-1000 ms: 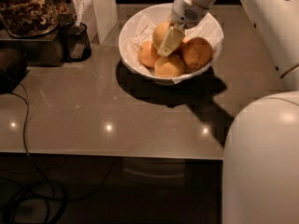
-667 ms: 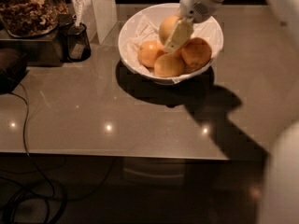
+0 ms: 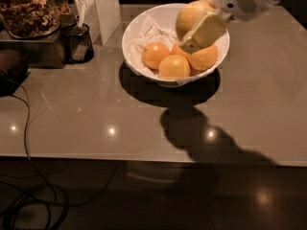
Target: Pick orange from white bowl
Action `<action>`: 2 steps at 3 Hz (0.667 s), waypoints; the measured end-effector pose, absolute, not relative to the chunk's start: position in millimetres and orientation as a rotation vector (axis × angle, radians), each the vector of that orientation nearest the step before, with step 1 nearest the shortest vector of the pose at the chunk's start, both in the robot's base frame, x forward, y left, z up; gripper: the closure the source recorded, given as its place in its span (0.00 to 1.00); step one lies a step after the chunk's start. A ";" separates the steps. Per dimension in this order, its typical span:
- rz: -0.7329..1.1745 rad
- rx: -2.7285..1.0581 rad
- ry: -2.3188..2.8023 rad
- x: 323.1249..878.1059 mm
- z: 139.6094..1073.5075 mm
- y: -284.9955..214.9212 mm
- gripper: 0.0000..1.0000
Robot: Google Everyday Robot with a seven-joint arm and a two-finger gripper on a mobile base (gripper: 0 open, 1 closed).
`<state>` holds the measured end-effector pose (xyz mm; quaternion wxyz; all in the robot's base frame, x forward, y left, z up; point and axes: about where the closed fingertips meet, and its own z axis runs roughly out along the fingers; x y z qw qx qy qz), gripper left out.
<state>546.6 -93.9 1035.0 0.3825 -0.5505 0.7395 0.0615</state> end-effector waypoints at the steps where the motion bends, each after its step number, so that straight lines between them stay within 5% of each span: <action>1: 0.257 -1.338 1.860 513.1 996.4 -96.2 1.00; 2: 0.312 -1.270 1.908 490.6 976.3 -117.2 1.00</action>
Offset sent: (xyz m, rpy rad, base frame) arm -0.0276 0.0004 -0.0269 0.0794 -0.0011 0.0010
